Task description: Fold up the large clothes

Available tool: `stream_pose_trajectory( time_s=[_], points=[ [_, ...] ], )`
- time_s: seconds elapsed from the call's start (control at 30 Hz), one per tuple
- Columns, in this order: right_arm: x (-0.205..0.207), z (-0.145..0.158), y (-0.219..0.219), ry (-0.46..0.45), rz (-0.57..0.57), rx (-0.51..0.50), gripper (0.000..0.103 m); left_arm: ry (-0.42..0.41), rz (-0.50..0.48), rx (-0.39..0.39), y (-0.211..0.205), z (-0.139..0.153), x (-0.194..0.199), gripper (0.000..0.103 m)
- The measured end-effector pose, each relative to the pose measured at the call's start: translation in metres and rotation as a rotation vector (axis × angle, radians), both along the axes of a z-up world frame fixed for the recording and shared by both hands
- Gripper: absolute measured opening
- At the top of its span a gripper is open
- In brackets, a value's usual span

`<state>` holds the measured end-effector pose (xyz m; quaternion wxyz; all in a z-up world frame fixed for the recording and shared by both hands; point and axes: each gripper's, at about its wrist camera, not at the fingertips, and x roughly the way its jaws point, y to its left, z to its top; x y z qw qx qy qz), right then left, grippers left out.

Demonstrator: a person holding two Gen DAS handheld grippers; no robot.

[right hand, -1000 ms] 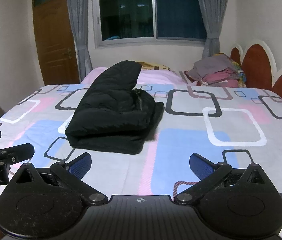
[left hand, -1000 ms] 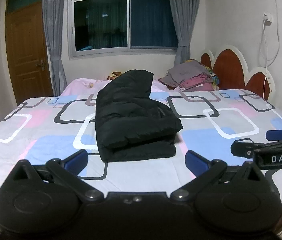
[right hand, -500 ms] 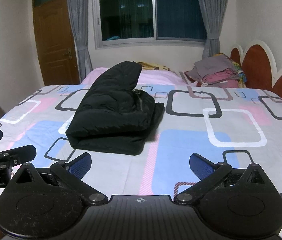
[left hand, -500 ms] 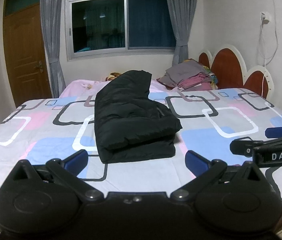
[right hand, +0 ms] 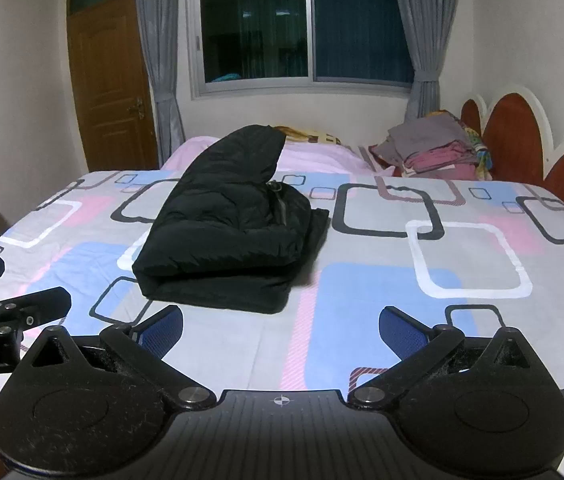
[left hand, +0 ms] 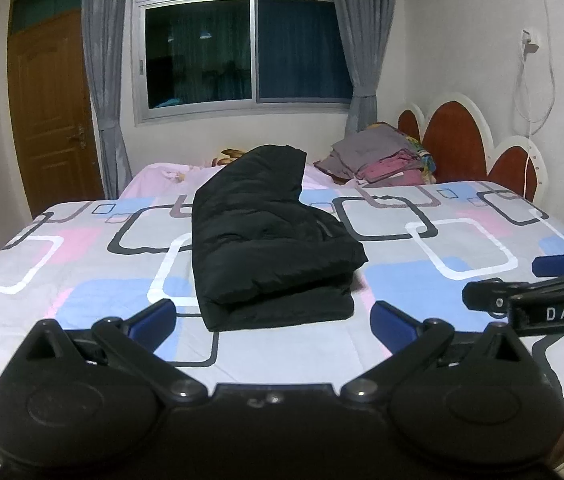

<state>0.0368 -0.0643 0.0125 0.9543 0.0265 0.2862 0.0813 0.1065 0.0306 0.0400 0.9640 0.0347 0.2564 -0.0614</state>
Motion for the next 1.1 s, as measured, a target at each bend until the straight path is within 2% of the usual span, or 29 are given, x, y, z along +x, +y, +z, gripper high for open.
stream_pose_trajectory(
  time_s=[0.53,1.1],
  points=[
    [-0.001,0.001,0.002,0.0,0.015,-0.003,0.103,-0.004,-0.001,-0.001,0.003,-0.002,0.0,0.103],
    [-0.001,0.001,0.004,0.0,0.02,-0.005,0.103,-0.006,-0.051,-0.028,0.016,-0.006,0.004,0.103]
  ],
)
